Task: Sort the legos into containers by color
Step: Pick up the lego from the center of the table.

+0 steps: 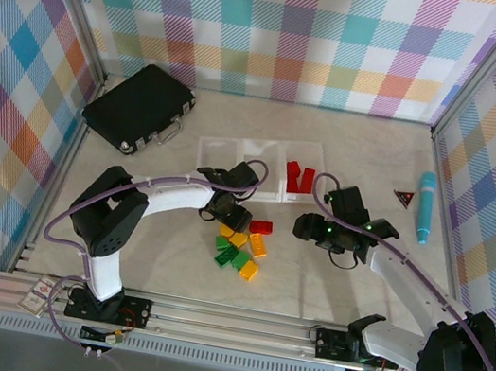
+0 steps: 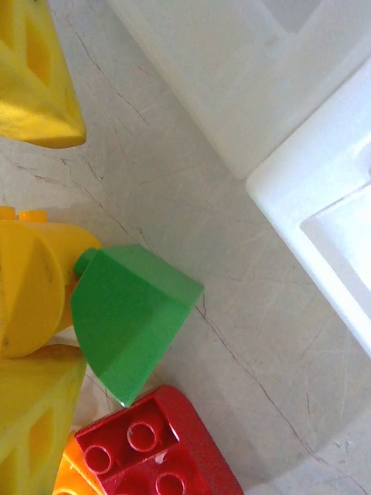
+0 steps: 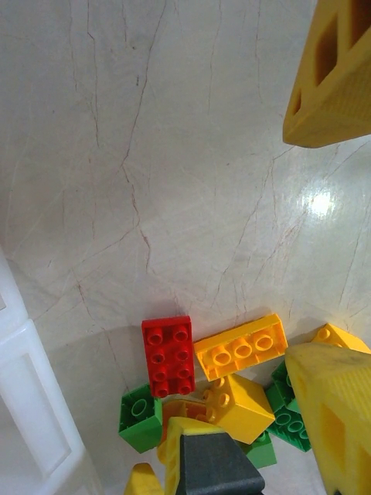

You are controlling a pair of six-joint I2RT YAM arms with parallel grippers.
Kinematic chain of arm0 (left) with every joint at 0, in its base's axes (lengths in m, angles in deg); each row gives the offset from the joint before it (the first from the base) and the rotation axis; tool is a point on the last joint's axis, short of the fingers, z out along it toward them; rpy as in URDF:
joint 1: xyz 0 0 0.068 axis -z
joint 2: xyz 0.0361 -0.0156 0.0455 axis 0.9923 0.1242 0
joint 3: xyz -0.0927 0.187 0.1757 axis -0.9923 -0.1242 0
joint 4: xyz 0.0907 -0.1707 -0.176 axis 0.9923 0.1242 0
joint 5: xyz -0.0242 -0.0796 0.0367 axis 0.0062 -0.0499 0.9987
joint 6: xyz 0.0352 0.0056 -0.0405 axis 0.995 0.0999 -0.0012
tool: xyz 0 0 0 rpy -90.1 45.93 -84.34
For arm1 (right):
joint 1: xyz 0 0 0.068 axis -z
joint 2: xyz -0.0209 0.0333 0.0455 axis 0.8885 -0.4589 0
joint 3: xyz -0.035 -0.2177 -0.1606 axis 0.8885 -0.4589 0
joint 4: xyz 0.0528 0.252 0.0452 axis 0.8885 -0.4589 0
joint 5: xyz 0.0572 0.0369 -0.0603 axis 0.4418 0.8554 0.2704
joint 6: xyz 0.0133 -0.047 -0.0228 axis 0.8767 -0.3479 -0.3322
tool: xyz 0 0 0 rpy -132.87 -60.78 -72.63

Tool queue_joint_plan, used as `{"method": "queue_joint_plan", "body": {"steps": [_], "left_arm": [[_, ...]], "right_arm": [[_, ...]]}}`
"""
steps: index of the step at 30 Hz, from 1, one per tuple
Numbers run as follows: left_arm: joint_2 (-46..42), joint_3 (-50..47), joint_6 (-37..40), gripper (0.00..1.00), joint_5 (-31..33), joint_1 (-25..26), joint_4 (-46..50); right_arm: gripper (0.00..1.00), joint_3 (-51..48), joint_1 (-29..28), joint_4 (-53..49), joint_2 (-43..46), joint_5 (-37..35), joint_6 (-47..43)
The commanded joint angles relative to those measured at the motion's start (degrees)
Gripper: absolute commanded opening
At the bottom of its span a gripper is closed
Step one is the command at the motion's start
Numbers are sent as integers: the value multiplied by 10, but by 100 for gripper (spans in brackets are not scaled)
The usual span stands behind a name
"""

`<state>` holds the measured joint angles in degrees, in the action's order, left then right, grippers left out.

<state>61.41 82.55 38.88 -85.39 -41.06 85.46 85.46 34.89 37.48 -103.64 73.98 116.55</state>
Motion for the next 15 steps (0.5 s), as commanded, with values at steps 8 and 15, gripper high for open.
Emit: {"method": "queue_joint_plan", "body": {"steps": [8,15], "left_arm": [[-30,-31,-16,67,25,-14,31],[-25,-47,-32,62,-10,-25,14]], "right_arm": [[68,-13,-3,5,11,4,1],[68,-13,-3,1,13,3,-2]]}}
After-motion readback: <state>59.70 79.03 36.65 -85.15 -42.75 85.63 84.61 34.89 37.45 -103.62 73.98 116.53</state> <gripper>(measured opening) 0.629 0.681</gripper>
